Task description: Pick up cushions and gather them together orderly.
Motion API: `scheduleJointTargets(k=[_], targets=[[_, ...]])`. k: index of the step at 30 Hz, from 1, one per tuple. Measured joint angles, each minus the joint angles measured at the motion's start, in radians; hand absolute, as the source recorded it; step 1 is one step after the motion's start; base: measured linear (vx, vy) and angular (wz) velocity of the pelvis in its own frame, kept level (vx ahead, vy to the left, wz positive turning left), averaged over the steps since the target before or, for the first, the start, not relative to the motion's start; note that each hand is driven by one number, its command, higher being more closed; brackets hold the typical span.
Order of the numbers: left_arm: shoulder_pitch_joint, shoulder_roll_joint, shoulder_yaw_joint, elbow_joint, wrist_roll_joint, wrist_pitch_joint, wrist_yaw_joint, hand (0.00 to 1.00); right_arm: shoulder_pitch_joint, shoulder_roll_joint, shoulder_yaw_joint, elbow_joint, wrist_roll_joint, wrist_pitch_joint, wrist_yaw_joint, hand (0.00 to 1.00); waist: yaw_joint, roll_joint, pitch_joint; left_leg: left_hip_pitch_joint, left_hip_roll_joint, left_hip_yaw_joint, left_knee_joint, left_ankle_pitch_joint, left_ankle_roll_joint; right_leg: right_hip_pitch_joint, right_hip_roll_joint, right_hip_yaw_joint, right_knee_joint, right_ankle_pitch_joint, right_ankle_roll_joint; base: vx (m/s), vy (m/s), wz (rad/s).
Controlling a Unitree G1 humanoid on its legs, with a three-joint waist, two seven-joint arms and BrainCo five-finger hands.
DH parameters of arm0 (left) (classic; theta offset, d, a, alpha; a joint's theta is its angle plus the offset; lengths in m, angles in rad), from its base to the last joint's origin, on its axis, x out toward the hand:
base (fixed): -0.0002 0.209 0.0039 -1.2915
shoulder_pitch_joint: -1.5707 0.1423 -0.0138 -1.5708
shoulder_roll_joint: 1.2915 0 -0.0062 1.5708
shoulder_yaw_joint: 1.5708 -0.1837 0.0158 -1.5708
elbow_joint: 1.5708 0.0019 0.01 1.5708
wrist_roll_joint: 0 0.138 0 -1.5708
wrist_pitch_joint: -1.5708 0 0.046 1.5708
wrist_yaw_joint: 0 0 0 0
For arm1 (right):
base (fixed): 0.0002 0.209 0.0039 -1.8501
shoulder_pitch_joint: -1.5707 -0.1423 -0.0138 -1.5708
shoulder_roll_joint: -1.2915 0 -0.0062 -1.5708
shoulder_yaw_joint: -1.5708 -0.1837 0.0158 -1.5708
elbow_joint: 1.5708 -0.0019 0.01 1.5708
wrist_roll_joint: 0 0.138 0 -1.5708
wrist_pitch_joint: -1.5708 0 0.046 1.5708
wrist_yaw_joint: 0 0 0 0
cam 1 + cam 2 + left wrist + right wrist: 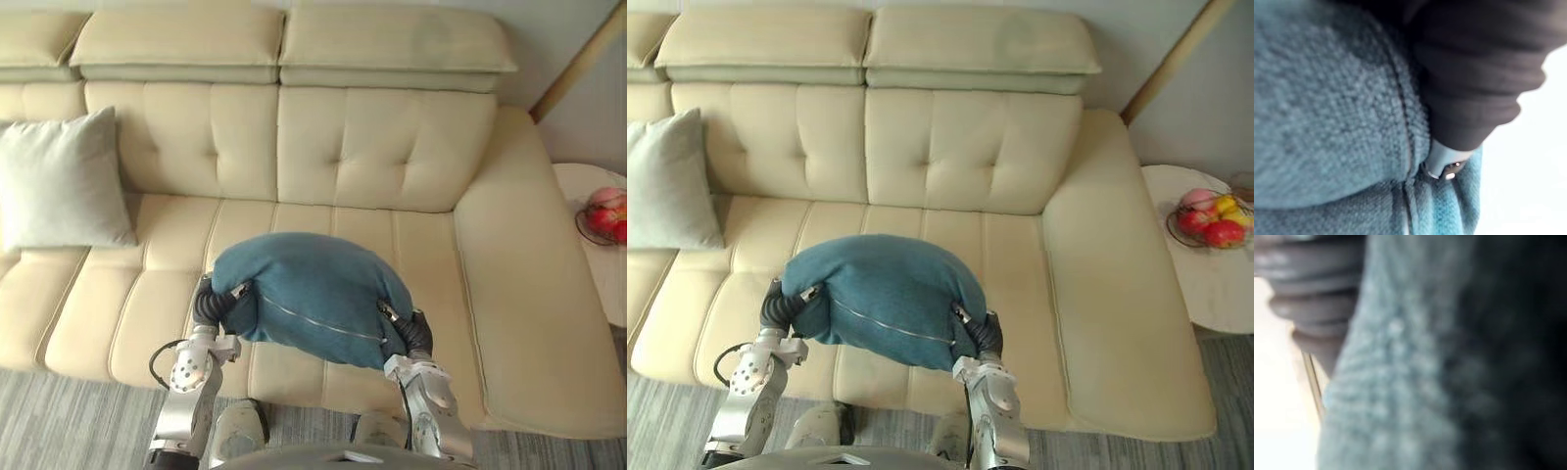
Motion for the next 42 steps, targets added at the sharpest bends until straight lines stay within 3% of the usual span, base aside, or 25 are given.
scheduleJointTargets(k=[3, 9, 11, 14, 17, 20, 22, 26, 27, 28, 33, 37, 40, 42], targets=[[-0.010, 0.014, -0.024, 0.007, 0.000, 0.003, -0.010, 1.00, -0.002, -0.005, -0.009, 0.002, -0.030, 0.002, -0.002, 1.00, -0.029, -0.002, -0.006, 0.015, -0.004, 0.029, -0.023, 0.005, 0.003, -0.004, 0.000, 0.032, -0.037, 0.030, 0.000, 0.01, 0.032, -0.33], [-0.146, 0.041, -0.051, 0.052, 0.002, 0.003, 0.024, 1.00, -0.094, -0.040, -0.004, 0.006, -0.039, 0.002, -0.024, 1.00, -0.041, -0.004, -0.009, 0.033, -0.012, 0.062, -0.085, 0.041, 0.004, -0.037, 0.003, 0.075, -0.051, 0.058, -0.005, -0.06, 0.011, -0.19], [-0.315, 0.075, -0.060, 0.135, 0.001, 0.001, 0.084, 1.00, -0.264, -0.070, 0.016, 0.063, -0.062, -0.002, -0.084, 1.00, -0.043, -0.003, -0.001, -0.015, -0.019, 0.066, -0.115, 0.082, 0.012, -0.100, 0.003, 0.085, -0.055, 0.089, -0.006, -0.19, 0.014, -0.06], [-0.632, 0.149, -0.066, 0.263, -0.002, -0.002, 0.190, 1.00, -0.600, -0.115, 0.041, 0.135, -0.098, -0.003, -0.202, 1.00, -0.044, -0.002, 0.082, -0.098, -0.018, 0.058, -0.097, 0.118, 0.027, -0.172, 0.003, 0.089, -0.053, 0.136, -0.007, -0.23, 0.013, 0.04], [-1.000, 0.257, -0.071, 0.406, -0.019, -0.008, 0.260, 1.00, -0.997, -0.188, 0.017, 0.213, -0.119, -0.004, -0.311, 1.00, -0.041, -0.002, 0.149, -0.212, -0.018, 0.041, -0.086, 0.156, 0.029, -0.276, 0.004, 0.085, -0.047, 0.175, -0.013, -0.25, -0.006, 0.12], [-1.230, 0.316, -0.071, 0.483, -0.020, -0.034, 0.310, 1.00, -1.243, -0.227, -0.009, 0.233, -0.154, -0.016, -0.396, 1.00, -0.035, -0.001, 0.202, -0.241, -0.024, 0.034, -0.132, 0.202, 0.034, -0.318, 0.004, 0.079, -0.054, 0.197, -0.013, -0.18, -0.034, 0.09], [-1.332, 0.321, -0.059, 0.525, -0.019, -0.057, 0.324, 1.00, -1.322, -0.229, -0.032, 0.240, -0.165, -0.046, -0.435, 1.00, -0.038, -0.001, 0.204, -0.255, -0.028, 0.018, -0.166, 0.234, 0.040, -0.338, 0.005, 0.064, -0.053, 0.206, -0.007, -0.09, -0.042, 0.17], [-1.534, 0.337, -0.049, 0.629, -0.018, -0.076, 0.343, 1.00, -1.488, -0.228, -0.054, 0.318, -0.216, -0.059, -0.524, 1.00, -0.038, 0.001, 0.204, -0.279, -0.036, 0.015, -0.222, 0.271, 0.045, -0.382, 0.003, 0.051, -0.052, 0.208, -0.007, -0.02, -0.033, 0.07], [-1.545, 0.336, -0.047, 0.635, -0.018, -0.076, 0.343, 1.00, -1.496, -0.228, -0.054, 0.320, -0.231, -0.058, -0.532, 0.00, -0.037, 0.001, 0.205, -0.280, -0.037, 0.015, -0.227, 0.274, 0.045, -0.384, 0.003, 0.049, -0.052, 0.208, -0.007, -0.01, -0.031, 0.02], [-1.558, 0.337, -0.044, 0.640, -0.017, -0.076, 0.347, 0.00, -1.506, -0.227, -0.051, 0.320, -0.255, -0.057, -0.551, 0.00, -0.033, 0.001, 0.205, -0.283, -0.037, 0.015, -0.233, 0.275, 0.044, -0.390, 0.003, 0.045, -0.051, 0.208, -0.007, 0.00, 0.000, 0.00], [-1.570, 0.338, -0.040, 0.645, -0.018, -0.078, 0.375, 0.00, -1.542, -0.228, -0.047, 0.321, -0.353, -0.034, -0.605, 0.00, -0.019, 0.005, 0.208, -0.317, -0.036, 0.008, -0.242, 0.278, 0.043, -0.421, 0.003, 0.030, -0.051, 0.208, -0.007, 0.01, -0.009, 0.04], [-1.639, 0.331, -0.031, 0.680, -0.016, -0.079, 0.383, 0.00, -1.599, -0.244, -0.050, 0.372, -0.353, -0.012, -0.637, 0.00, -0.017, 0.009, 0.232, -0.349, -0.034, -0.008, -0.242, 0.292, 0.042, -0.453, 0.002, 0.010, -0.027, 0.205, -0.009, -0.01, 0.013, 0.11], [-1.684, 0.319, -0.041, 0.739, 0.004, -0.078, 0.379, 0.00, -1.617, -0.276, -0.062, 0.437, -0.318, -0.014, -0.633, 0.00, -0.013, 0.017, 0.242, -0.380, -0.034, -0.013, -0.243, 0.304, 0.041, -0.484, -0.002, -0.002, -0.010, 0.200, -0.009, -0.04, 0.022, 0.09], [-1.692, 0.313, -0.057, 0.767, 0.006, -0.078, 0.345, 0.00, -1.619, -0.306, -0.077, 0.509, -0.237, -0.014, -0.604, 0.00, -0.015, 0.018, 0.242, -0.416, -0.031, -0.017, -0.244, 0.317, 0.040, -0.521, -0.001, -0.014, 0.011, 0.195, -0.014, -0.07, 0.021, 0.11]])
